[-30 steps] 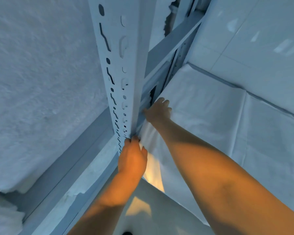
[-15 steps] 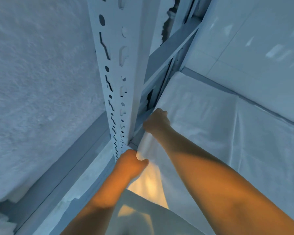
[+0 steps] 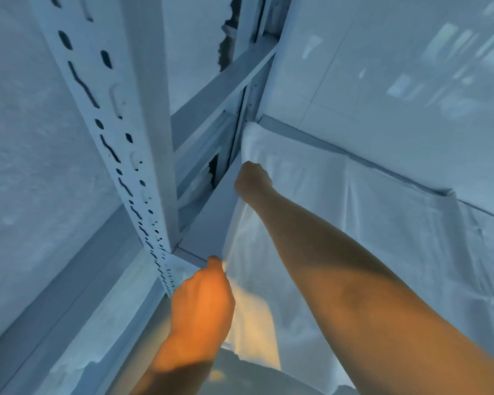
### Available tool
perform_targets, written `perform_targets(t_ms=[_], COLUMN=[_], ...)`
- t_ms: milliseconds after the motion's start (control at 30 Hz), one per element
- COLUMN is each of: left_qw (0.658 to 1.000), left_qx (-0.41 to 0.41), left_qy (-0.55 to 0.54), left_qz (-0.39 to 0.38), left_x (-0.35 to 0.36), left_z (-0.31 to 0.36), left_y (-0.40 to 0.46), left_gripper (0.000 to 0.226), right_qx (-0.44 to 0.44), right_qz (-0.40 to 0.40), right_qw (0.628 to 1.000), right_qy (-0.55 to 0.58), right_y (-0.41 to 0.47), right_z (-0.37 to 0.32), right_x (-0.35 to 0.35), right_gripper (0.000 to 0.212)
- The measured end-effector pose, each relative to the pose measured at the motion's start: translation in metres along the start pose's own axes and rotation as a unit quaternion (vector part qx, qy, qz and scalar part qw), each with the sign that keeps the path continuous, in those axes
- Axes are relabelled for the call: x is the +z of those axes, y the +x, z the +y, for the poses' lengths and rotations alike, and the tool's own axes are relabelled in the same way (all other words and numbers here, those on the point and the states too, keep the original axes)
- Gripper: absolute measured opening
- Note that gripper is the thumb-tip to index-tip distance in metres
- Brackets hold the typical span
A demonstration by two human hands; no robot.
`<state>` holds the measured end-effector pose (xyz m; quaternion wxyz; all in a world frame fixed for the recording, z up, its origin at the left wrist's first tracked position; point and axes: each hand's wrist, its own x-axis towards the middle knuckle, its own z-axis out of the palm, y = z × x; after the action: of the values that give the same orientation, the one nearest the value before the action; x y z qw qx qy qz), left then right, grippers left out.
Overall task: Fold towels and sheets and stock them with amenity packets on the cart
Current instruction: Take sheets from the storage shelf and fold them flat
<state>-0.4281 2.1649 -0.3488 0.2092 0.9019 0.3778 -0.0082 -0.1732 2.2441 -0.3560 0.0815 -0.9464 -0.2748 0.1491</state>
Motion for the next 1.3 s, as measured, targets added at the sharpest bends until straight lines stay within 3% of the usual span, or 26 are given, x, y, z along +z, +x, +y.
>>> perform_targets(t_ms=[233, 367, 600, 733, 867, 933, 1000, 1067, 1200, 1300], left_qw=[0.997, 0.993, 0.982, 0.979, 0.958, 0.95, 0.94, 0.939, 0.963, 0.966], left_qx=[0.074, 0.116, 0.189, 0.199, 0.277, 0.271, 0.26, 0.261, 0.233, 0.224], left_qy=[-0.006, -0.029, -0.024, -0.004, -0.045, -0.088, -0.097, -0.057, 0.098, 0.107], left_qz=[-0.008, -0.018, -0.003, -0.04, -0.062, -0.126, -0.198, -0.217, -0.095, -0.064], left_x=[-0.014, -0.003, 0.026, 0.038, 0.076, 0.113, 0.143, 0.17, 0.205, 0.213], left_z=[0.104, 0.169, 0.274, 0.347, 0.402, 0.425, 0.431, 0.418, 0.36, 0.312], left_y=[-0.034, -0.059, -0.106, -0.141, -0.174, -0.184, -0.19, -0.182, -0.122, -0.081], left_gripper=[0.017, 0.033, 0.031, 0.031, 0.029, 0.038, 0.059, 0.062, 0.061, 0.062], right_qx=[0.025, 0.026, 0.029, 0.047, 0.086, 0.127, 0.169, 0.198, 0.195, 0.182], right_qz=[0.068, 0.101, 0.152, 0.166, 0.19, 0.153, 0.049, -0.036, 0.002, 0.027], right_qw=[0.995, 0.987, 0.972, 0.965, 0.956, 0.964, 0.97, 0.962, 0.965, 0.973], right_qy=[0.069, 0.121, 0.175, 0.198, 0.205, 0.176, 0.165, 0.182, 0.174, 0.142], right_y=[-0.027, -0.049, -0.083, -0.101, -0.128, -0.141, -0.157, -0.175, -0.196, -0.197], right_z=[0.081, 0.151, 0.292, 0.378, 0.469, 0.511, 0.546, 0.565, 0.578, 0.577], right_x=[-0.07, -0.106, -0.154, -0.184, -0.196, -0.184, -0.154, -0.115, -0.059, -0.045], right_gripper=[0.013, 0.021, 0.056, 0.057, 0.055, 0.056, 0.065, 0.081, 0.096, 0.093])
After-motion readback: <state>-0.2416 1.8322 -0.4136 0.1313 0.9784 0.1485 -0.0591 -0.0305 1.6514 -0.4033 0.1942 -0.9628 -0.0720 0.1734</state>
